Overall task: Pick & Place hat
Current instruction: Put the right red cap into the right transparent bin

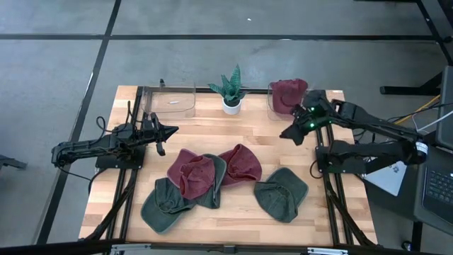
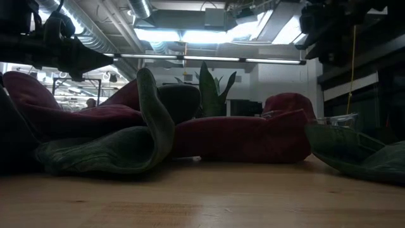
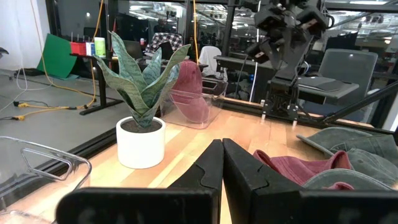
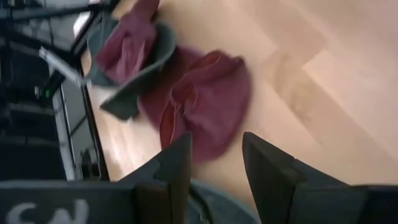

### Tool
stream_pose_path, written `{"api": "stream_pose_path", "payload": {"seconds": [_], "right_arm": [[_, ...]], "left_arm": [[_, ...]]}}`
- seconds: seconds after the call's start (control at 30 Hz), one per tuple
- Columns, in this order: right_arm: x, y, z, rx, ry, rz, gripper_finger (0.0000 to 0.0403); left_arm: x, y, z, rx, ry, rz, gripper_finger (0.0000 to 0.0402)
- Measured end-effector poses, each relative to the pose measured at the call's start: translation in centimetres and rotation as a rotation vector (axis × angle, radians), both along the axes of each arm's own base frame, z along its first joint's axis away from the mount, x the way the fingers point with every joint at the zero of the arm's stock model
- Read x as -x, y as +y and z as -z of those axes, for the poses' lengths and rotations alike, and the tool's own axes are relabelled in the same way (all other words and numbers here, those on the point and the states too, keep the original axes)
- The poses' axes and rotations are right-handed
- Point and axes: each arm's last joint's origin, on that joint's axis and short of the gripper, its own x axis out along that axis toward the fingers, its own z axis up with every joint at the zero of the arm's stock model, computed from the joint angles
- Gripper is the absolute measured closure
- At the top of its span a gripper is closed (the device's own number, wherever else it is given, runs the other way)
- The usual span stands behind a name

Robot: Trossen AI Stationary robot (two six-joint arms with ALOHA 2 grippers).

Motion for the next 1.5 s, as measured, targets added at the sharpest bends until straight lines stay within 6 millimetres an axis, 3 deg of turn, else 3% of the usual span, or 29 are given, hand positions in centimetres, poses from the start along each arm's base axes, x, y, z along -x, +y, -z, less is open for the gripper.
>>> {"api": "stream_pose_path", "payload": {"seconds": [0.43, 0.73, 1.2, 1.33, 1.5], "right_arm": [[-3.2, 3.1, 1.5, 0.025, 0.058, -0.265, 0.0260], [-6.6, 4.3, 4.6, -0.014, 0.189, -0.337, 0.0260], [-11.9, 4.0, 10.7, -0.135, 0.340, -0.183, 0.0260], [-12.5, 3.8, 12.4, -0.092, 0.416, -0.053, 0.0260], [-12.8, 4.2, 13.0, 0.002, 0.440, 0.023, 0.0260]], "left_arm": [[0.0, 0.0, 0.0, 0.000, 0.000, 0.000, 0.0398], [0.0, 0.0, 0.0, 0.000, 0.000, 0.000, 0.0398], [0.0, 0.0, 0.0, 0.000, 0.000, 0.000, 0.0398], [0.0, 0.0, 0.0, 0.000, 0.000, 0.000, 0.0398], [0.0, 0.0, 0.0, 0.000, 0.000, 0.000, 0.0398]]}}
